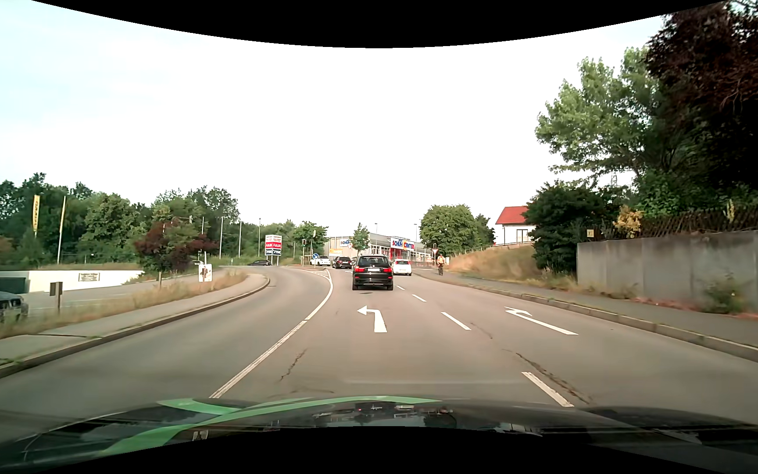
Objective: Follow the waypoints while adhering to traffic rules and regulations
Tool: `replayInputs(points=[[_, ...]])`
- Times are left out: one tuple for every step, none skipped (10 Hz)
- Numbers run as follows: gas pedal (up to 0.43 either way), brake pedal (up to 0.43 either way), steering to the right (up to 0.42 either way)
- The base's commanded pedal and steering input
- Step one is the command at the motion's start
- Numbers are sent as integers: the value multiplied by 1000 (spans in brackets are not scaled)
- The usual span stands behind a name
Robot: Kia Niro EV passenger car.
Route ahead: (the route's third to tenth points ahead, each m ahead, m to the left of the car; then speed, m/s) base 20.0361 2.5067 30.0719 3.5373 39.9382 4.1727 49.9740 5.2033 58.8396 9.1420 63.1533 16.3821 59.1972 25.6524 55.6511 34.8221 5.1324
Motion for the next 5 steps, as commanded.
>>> replayInputs(points=[[189,0,-40],[189,0,-40],[189,0,-40],[189,0,-40],[189,0,-39]])
